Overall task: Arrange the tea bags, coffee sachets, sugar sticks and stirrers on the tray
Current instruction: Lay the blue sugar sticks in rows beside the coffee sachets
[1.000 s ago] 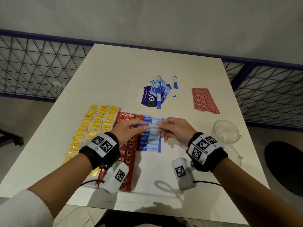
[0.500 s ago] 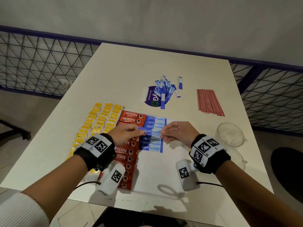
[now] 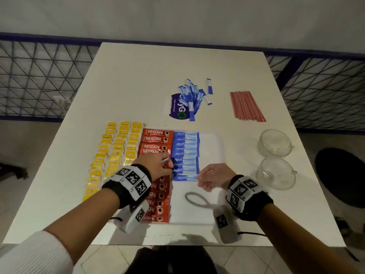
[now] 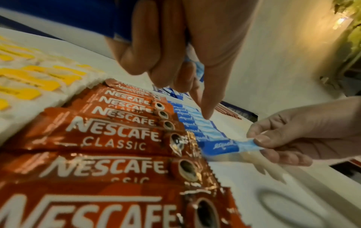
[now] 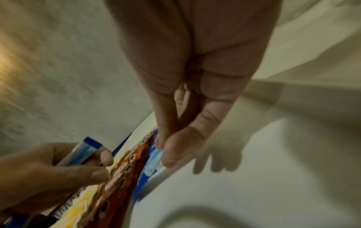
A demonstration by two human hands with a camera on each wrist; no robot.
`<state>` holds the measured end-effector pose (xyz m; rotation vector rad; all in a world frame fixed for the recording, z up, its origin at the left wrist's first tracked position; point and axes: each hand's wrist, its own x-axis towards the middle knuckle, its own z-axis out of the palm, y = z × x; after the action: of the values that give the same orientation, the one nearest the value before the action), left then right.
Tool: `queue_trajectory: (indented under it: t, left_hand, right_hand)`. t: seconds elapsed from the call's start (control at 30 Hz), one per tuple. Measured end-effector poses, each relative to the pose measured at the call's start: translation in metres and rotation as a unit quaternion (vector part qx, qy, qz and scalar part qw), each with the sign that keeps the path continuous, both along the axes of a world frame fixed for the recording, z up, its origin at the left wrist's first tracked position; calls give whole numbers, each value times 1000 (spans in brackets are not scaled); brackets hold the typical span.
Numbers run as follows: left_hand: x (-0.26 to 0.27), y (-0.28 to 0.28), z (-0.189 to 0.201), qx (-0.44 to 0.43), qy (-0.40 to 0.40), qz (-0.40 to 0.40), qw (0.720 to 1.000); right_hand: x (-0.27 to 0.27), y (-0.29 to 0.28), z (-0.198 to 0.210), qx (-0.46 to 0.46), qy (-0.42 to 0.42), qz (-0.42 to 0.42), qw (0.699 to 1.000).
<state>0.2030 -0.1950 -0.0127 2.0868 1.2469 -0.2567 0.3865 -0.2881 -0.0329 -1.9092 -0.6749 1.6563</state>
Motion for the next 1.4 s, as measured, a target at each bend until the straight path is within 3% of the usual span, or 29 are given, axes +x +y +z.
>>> queue_trajectory:
  t: [0.3, 0.63, 1.1, 1.23, 1.4]
  left_hand:
    - [18, -6, -12, 35, 76, -125, 989]
    - [22, -5, -21, 51, 94, -151, 983]
    - [17, -5, -14, 30, 78, -138, 987]
    - [18, -4, -5, 12, 22, -129, 991]
    - [20, -5, 6, 0, -30, -137, 990]
  right_hand:
    - [-9, 4, -11, -47, -60, -2, 997]
    - [-10, 11, -14, -74, -76, -6, 994]
    - [-4, 3, -11, -42, -71, -38, 996]
    - [-4, 0, 5, 36, -70, -52, 996]
    - [-21, 4, 35, 161, -67, 43, 984]
